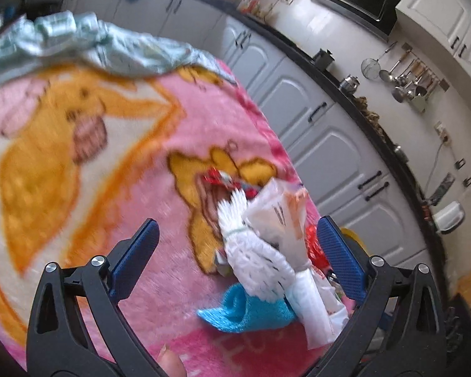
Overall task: Collect trash
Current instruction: 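Grasp the white knotted bag with the left tool while the right tool grasps the white plastic bag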
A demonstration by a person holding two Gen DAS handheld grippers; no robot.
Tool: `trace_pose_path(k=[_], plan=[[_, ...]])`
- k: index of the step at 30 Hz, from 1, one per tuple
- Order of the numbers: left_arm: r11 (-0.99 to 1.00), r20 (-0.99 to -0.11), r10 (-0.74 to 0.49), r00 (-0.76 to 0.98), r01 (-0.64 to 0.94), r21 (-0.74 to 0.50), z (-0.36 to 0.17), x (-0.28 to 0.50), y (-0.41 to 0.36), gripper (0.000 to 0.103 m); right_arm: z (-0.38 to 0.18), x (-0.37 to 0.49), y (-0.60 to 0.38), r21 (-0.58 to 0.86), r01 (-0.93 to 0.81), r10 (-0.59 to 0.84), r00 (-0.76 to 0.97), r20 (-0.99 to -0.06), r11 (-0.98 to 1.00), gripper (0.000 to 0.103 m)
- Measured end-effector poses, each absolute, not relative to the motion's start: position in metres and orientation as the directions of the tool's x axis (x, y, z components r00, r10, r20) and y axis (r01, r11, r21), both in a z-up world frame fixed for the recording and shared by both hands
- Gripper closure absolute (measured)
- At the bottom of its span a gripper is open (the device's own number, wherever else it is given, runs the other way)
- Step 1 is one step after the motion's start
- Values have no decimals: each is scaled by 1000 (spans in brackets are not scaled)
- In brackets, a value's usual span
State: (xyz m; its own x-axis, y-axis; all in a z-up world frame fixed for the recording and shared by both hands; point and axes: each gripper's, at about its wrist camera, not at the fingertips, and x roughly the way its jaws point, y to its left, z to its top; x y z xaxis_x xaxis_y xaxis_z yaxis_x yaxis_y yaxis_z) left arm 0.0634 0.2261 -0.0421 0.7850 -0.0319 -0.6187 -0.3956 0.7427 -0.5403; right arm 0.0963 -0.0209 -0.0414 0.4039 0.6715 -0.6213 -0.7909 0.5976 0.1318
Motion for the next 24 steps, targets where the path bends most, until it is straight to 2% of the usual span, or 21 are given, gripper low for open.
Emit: trace_pose_path(k=[2, 3, 5, 6, 9, 10, 11, 14, 19, 24], plan=[[714, -616, -89, 783, -381, -588, -52, 65, 227, 25, -46, 100, -16, 133, -793, 668, 395, -631, 594, 7], [708, -622, -99, 777, -385, -592, -56, 67, 227, 29, -47, 101, -14, 130, -794, 665, 394, -634, 594, 7], [707, -628, -111, 770, -383, -595, -61, 69, 226, 42, -49, 103, -10, 132, -798, 666, 386, -638, 588, 7], [703, -626, -127, 770, -375, -605, -65, 70, 225, 44, -51, 104, -7, 127, -800, 663, 385, -642, 586, 7], [709, -627, -153, 764, -357, -608, -69, 74, 221, 63, -56, 106, -1, 109, -803, 650, 385, -655, 586, 8], [714, -628, -157, 762, -352, -605, -69, 75, 221, 73, -57, 107, -1, 115, -802, 652, 383, -655, 586, 21], [720, -630, -161, 760, -346, -601, -70, 76, 219, 84, -58, 109, -1, 119, -803, 652, 377, -657, 584, 28], [729, -634, -166, 755, -339, -595, -70, 77, 218, 97, -62, 111, -1, 125, -805, 645, 360, -674, 580, 39], [743, -623, -145, 769, -331, -582, -61, 73, 220, 98, -54, 109, -7, 133, -809, 663, 362, -655, 573, 58], [755, -594, -118, 796, -317, -575, -41, 64, 223, 98, -45, 108, -14, 163, -807, 687, 355, -635, 567, 68]])
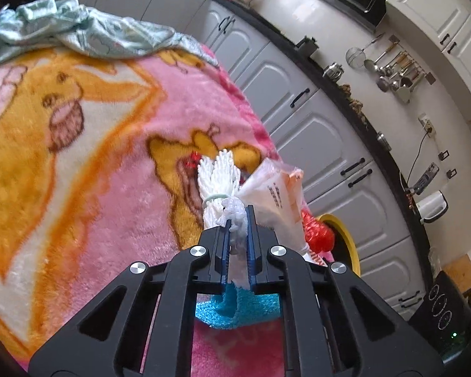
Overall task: Collect trash
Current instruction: 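Grasp the white knotted bag with the left tool while the right tool grasps the white plastic bag, then carry both white bags over the yellow bin and open both tools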
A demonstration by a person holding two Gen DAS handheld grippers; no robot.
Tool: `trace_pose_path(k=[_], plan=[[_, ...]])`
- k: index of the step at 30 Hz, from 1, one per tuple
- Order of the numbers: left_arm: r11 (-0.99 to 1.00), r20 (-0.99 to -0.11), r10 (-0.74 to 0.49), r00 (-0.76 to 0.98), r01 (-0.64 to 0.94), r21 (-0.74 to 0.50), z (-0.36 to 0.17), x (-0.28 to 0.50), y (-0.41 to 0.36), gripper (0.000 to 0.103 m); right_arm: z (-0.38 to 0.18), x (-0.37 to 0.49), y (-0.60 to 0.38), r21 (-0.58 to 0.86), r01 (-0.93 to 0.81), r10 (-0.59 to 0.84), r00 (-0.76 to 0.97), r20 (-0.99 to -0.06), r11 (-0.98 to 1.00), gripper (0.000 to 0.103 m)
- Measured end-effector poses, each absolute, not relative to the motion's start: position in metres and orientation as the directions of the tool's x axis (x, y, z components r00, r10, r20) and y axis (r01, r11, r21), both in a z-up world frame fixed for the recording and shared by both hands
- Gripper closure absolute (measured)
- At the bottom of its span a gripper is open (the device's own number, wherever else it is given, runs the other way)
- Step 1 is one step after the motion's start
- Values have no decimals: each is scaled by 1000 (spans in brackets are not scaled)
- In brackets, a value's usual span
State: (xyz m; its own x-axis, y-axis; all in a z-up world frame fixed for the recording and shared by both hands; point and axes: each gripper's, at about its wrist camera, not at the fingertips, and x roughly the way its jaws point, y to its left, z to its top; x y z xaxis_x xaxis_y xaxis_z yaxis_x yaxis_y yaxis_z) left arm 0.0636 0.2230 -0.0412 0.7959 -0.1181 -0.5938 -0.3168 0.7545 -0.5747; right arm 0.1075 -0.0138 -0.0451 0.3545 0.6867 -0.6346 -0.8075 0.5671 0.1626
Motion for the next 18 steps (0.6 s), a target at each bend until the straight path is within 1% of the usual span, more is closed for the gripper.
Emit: trace_pose_path(k=[3, 8, 18], plan=[[757, -574, -94, 814, -315, -572, -29, 59, 227, 98, -38, 103, -18, 173, -814, 707, 351, -615, 554, 70], [775, -539, -55, 840, -305, -554, -7, 51, 227, 98, -19, 95, -27, 195, -823, 746, 348, -568, 533, 70], [816, -468, -65, 881, -223, -534, 29, 46, 205, 98, 10, 106, -65, 196, -782, 744, 435, -508, 591, 70]])
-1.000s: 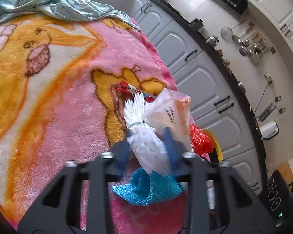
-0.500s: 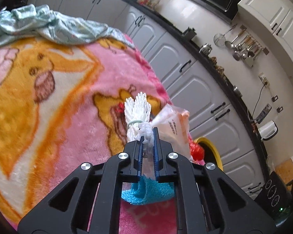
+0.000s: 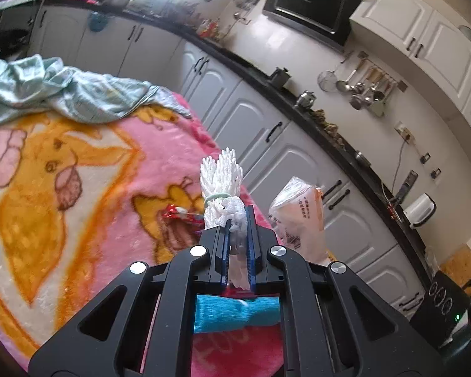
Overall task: Collect trash
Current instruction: 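Carry both white bags over the yellow bin and open both tools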
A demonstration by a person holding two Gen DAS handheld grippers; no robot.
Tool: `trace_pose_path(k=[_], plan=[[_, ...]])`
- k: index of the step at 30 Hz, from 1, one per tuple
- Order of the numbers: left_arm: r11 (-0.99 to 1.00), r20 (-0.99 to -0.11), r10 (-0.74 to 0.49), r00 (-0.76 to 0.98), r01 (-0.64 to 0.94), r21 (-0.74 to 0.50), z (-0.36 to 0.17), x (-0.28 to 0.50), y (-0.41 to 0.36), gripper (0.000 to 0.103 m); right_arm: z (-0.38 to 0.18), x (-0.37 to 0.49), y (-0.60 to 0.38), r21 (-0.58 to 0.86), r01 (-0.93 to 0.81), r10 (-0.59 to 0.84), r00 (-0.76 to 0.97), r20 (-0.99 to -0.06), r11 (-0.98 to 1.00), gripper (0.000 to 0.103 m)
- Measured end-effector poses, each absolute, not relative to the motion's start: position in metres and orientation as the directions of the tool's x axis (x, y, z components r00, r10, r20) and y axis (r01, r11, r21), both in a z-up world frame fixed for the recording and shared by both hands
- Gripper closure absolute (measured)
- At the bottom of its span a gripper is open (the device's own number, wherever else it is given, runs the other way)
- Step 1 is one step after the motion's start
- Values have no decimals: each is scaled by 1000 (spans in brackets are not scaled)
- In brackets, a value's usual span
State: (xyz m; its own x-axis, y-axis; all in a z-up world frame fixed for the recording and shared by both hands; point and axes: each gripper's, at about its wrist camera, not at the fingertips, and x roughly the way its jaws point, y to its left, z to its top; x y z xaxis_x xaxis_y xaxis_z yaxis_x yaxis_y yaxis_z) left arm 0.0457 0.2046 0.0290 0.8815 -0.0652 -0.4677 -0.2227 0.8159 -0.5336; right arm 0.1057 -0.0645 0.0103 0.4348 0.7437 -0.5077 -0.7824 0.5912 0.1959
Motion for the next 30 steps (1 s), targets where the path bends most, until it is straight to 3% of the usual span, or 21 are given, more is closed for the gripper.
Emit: trace_pose_path(k=[30], plan=[[892, -379, -271, 885, 83, -444, 82, 106, 70, 98, 56, 151, -217, 238, -561, 608, 709, -356, 793, 70]])
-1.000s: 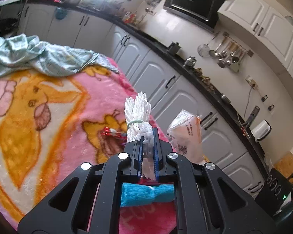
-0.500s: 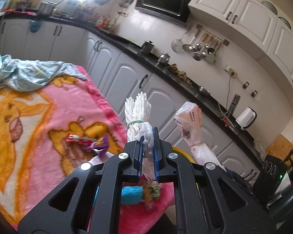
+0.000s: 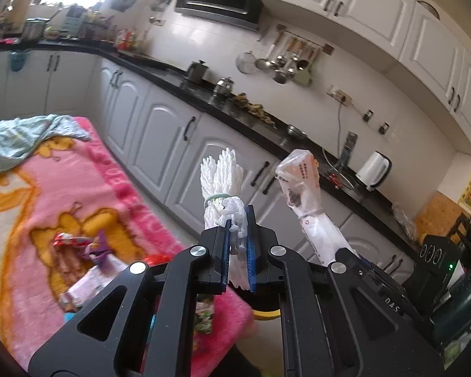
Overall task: Collect trash
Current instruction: 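Carry both white bags over the yellow bin and open both tools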
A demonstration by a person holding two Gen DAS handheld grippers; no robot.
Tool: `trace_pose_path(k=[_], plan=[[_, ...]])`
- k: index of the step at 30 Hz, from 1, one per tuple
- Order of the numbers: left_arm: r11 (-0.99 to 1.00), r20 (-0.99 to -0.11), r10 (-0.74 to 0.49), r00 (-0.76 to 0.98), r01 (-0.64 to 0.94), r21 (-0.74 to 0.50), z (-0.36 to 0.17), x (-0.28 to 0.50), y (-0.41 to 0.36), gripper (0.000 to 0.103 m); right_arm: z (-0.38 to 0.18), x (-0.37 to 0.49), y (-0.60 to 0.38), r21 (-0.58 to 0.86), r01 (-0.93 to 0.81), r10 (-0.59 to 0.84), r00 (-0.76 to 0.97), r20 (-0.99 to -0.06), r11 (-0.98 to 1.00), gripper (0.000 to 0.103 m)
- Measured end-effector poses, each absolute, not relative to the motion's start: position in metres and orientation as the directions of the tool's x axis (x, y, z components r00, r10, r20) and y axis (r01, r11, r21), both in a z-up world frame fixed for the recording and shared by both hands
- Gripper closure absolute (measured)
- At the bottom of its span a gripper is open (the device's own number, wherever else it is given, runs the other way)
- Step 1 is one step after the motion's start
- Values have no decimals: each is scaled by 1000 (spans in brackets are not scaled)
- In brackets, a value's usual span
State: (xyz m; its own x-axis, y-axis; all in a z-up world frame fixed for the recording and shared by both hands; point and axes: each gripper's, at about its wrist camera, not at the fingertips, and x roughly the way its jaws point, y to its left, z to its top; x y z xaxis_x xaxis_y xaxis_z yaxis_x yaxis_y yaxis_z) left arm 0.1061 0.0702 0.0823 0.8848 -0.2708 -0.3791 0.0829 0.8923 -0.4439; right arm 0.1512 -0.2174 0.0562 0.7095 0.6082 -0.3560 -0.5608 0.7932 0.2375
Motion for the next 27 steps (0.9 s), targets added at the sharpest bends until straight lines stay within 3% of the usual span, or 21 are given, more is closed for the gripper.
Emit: trace_pose_path(k=[8, 27], plan=[[892, -391, -341, 855, 163, -422, 78, 140, 18, 98, 50, 166, -250, 245, -483, 542, 755, -369, 840, 70], [883, -523, -425, 739, 212, -419, 6, 224, -56, 98, -18, 224, -305, 334, -294, 435, 733, -523, 896, 69]])
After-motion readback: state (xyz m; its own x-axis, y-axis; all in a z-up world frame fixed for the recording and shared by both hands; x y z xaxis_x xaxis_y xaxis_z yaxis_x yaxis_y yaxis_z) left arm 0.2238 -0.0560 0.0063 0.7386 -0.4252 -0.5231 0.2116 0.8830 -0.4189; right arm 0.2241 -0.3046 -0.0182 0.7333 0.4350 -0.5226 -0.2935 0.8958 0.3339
